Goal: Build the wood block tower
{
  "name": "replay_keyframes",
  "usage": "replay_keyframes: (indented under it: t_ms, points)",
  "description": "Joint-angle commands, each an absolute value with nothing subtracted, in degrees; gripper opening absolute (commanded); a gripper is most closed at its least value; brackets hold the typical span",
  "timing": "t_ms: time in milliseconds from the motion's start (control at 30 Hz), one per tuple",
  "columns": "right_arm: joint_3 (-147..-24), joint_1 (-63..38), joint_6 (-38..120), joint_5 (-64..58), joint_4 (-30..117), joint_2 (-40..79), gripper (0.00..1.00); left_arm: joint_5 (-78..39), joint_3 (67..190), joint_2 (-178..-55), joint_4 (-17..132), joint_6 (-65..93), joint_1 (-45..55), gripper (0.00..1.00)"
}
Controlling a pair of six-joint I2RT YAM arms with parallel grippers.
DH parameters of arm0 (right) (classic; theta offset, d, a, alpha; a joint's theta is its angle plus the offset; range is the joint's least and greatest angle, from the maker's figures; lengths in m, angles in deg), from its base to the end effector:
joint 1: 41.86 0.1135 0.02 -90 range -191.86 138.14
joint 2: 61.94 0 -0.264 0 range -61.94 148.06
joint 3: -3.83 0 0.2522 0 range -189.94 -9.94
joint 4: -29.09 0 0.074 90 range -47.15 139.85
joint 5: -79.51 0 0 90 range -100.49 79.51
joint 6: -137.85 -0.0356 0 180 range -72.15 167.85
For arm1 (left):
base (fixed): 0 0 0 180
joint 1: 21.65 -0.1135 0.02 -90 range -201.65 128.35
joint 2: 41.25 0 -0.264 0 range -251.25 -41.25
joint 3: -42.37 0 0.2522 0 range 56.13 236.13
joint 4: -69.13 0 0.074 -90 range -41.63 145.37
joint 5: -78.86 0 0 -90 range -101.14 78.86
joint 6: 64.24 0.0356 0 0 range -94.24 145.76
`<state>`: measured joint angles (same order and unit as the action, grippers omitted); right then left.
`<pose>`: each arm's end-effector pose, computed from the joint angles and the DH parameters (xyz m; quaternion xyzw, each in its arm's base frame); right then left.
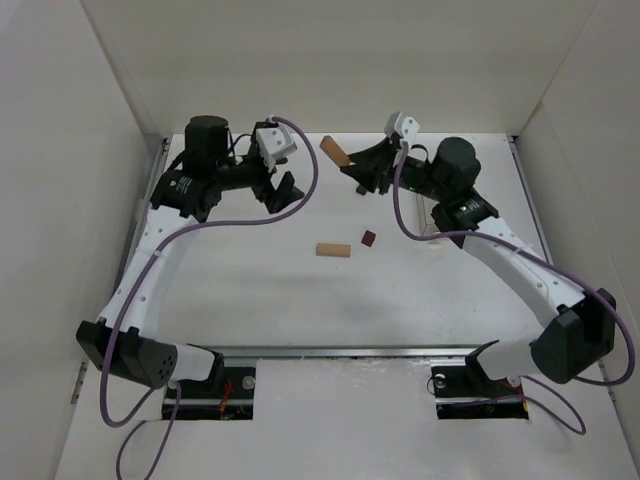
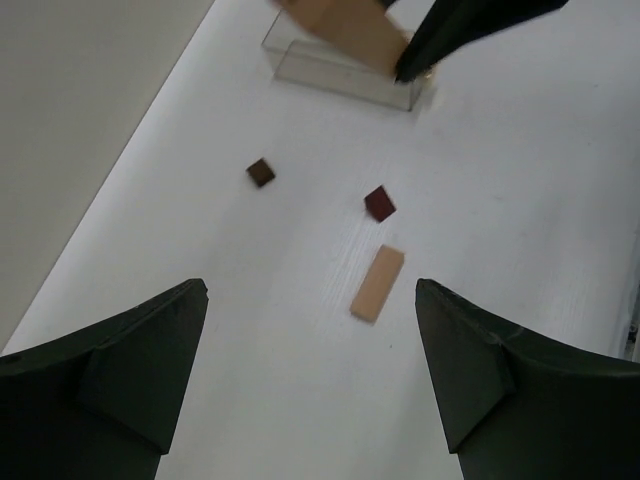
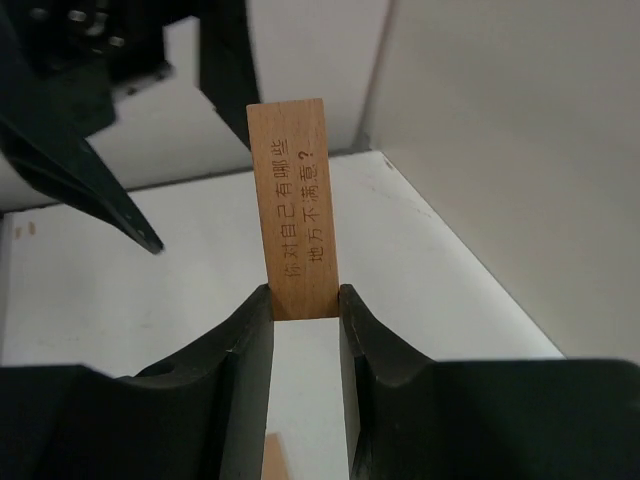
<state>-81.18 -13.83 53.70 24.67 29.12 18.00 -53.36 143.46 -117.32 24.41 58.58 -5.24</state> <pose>0.2797 0.1721 0.4048 -0.4007 0.5510 0.3354 0.6507 0.2613 -0.1019 0.4426 0.5062 0.6071 -0.2148 0.5736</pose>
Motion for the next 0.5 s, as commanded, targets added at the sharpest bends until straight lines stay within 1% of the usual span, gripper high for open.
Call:
replay_keyframes:
  t_ms: [0, 67, 100, 133, 167, 200, 300, 367, 400, 467]
  points:
    - [-75.68, -14.35, 53.83, 31.96, 23.61, 19.28, 0.00, -65.60, 147.01, -119.64, 29.34, 57.42, -2.93, 0.83]
    - [-74.28, -14.35, 52.34, 32.49, 22.99, 18.22, 0.00, -67.99, 147.63, -120.35, 34.86, 52.67, -2.22, 0.78]
    - [-74.27, -14.35, 52.33, 33.27, 22.03, 17.17, 0.00, -69.31, 147.63, -120.35, 36.29, 52.66, -2.22, 0.75]
    - [-73.31, -14.35, 51.81, 33.28, 22.02, 16.55, 0.00, -71.85, 147.10, -120.35, 37.60, 51.96, -2.22, 0.69]
    - [-73.30, -14.35, 51.80, 33.28, 21.50, 15.94, 0.00, -72.57, 146.49, -120.35, 38.84, 51.43, -1.70, 0.67]
    - [-72.43, -14.35, 51.80, 32.76, 21.50, 15.41, 0.00, -73.10, 146.48, -120.35, 41.11, 50.04, -1.70, 0.66]
    - [-70.85, -14.35, 51.80, 32.75, 20.97, 13.74, 0.00, -76.87, 145.43, -119.82, 41.13, 51.86, -1.70, 0.66]
    - [-70.23, -14.35, 51.80, 33.28, 20.97, 12.42, 0.00, -77.76, 144.73, -119.82, 41.13, 53.01, -1.70, 0.62]
    - [-70.23, -14.35, 51.80, 33.28, 20.97, 12.42, 0.00, -77.76, 144.73, -119.82, 41.13, 52.23, -1.17, 0.58]
    - [-68.92, -14.35, 51.80, 33.28, 20.97, 11.89, 0.00, -76.98, 144.73, -121.31, 39.56, 52.56, -1.17, 0.58]
